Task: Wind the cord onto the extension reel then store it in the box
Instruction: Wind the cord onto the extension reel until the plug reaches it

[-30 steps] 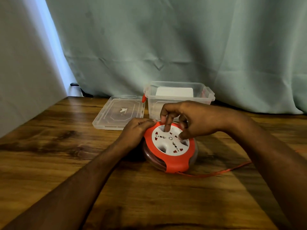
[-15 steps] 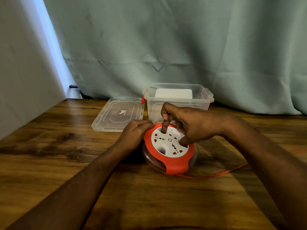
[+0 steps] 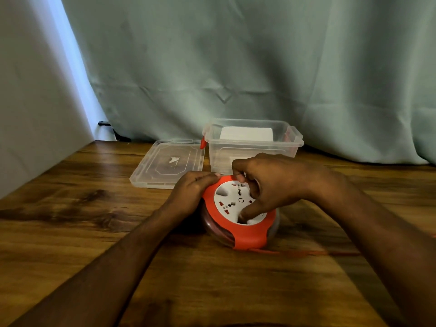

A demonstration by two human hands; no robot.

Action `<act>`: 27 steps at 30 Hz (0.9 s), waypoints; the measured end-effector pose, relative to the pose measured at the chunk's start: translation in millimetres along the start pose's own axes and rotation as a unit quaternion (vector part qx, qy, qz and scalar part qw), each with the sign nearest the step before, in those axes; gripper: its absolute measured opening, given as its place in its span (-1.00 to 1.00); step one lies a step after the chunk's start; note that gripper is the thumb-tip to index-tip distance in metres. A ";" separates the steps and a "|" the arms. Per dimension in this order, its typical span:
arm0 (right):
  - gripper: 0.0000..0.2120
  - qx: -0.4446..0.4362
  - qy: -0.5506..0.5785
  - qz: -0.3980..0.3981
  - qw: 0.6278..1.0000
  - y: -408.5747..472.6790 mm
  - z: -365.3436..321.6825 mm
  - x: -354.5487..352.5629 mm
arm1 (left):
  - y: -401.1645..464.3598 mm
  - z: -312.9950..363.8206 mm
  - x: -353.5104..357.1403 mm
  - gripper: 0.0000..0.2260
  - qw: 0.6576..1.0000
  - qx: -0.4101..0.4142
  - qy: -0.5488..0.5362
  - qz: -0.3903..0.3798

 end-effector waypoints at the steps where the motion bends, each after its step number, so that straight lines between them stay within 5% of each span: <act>1: -0.51 0.002 -0.006 0.001 1.000 0.7 0.2 0.4 | 0.6 -0.2 0.1 -0.70 1.000 0.003 0.003 0.000; 10: -0.76 -0.016 0.081 0.000 0.997 0.4 8.0 -3.7 | -0.8 -0.5 1.8 -0.71 1.000 0.009 -0.001 -0.016; 27: -0.45 -0.070 0.106 -0.070 0.989 -2.3 -2.9 4.4 | 0.8 4.4 0.9 -0.70 0.999 0.021 0.032 -0.031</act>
Point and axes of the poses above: each hand's wrist, its own y-axis towards the middle knuckle, its own x-axis out of the palm, z = x × y, the point moved 6 cm from there along y, towards the middle knuckle, and after that the axes turned 9 degrees about -x, right-handed, at the moved point
